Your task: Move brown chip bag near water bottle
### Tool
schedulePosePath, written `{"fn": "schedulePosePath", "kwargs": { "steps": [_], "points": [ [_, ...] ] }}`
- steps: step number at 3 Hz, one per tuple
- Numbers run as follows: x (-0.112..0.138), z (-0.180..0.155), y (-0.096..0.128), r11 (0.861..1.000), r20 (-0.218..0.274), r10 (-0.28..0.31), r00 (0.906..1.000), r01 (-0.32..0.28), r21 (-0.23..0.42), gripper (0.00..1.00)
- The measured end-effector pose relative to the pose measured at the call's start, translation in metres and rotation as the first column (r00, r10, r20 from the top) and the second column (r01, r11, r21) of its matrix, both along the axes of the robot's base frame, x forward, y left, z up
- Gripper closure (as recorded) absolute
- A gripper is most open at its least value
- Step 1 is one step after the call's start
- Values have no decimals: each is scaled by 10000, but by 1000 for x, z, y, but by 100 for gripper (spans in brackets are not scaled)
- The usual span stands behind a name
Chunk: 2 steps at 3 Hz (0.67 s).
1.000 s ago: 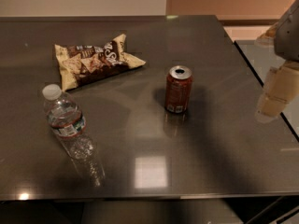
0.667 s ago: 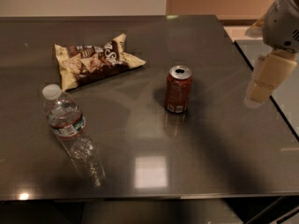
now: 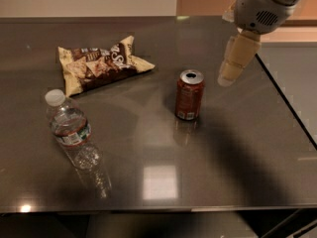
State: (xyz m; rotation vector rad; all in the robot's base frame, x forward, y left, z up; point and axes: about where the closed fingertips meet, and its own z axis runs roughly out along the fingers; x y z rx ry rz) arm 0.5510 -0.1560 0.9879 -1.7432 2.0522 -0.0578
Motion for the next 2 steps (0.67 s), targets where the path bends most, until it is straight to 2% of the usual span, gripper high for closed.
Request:
{"fn": "schedulePosePath", "kwargs": {
  "steps": [1, 2],
  "points": [
    [30, 0, 35, 9985, 27, 372, 9993, -373, 400, 0],
    [49, -3, 68, 9961, 13, 621, 9981, -620, 631, 0]
  ]
}}
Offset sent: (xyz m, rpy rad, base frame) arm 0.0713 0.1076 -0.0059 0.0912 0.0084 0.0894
